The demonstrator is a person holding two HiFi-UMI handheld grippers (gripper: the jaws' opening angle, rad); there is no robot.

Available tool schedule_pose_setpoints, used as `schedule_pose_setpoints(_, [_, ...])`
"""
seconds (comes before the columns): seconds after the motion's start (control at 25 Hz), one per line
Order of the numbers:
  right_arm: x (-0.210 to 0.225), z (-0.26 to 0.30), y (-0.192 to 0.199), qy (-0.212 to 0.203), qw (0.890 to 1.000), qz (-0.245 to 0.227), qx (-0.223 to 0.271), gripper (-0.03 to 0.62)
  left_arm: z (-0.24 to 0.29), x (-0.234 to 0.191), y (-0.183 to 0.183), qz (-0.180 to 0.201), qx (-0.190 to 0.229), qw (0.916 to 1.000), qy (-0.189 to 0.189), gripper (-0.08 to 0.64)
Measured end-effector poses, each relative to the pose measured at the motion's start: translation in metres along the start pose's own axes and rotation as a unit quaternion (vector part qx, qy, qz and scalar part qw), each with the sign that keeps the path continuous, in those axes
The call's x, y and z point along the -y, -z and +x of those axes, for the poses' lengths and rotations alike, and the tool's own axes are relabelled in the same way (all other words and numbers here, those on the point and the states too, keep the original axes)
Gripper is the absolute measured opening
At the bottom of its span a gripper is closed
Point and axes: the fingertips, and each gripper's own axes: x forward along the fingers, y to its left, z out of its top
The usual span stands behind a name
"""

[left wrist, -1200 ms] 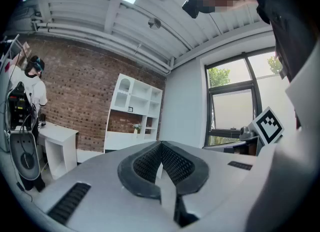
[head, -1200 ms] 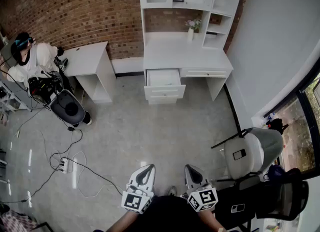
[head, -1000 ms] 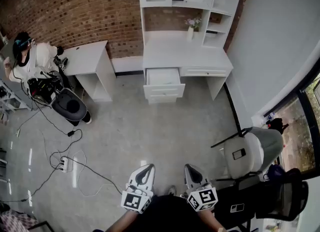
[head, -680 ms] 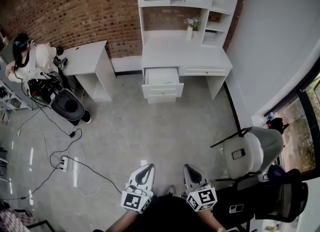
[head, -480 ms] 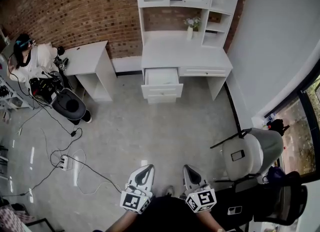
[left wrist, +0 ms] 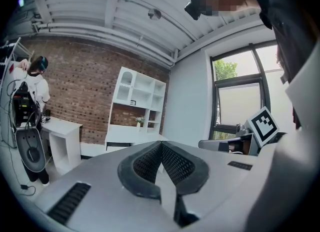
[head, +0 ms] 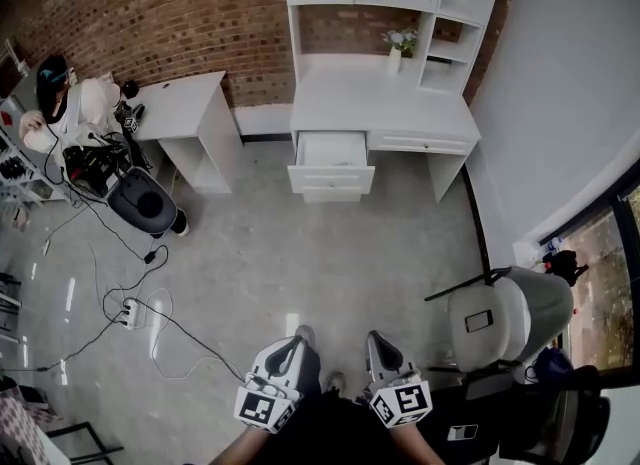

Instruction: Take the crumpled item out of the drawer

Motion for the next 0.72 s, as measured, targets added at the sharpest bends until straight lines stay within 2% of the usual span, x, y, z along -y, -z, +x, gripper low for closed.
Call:
schedule_pose_setpoints(0.28, [0.036,0.076,-0.005,0.016,1.0,-0.009,-0.017,0.014,0.083,-0.044,0.003,-0.02,0.0,0.9994,0.027,0.025])
schedule_pose_setpoints(0.72, [0.07,0.253,-0.072,0.039,0.999,-0.023,0.001,0.014,0.216,-0.173,-0.042,-0.006,0.004,0.9974,0.072,0.025])
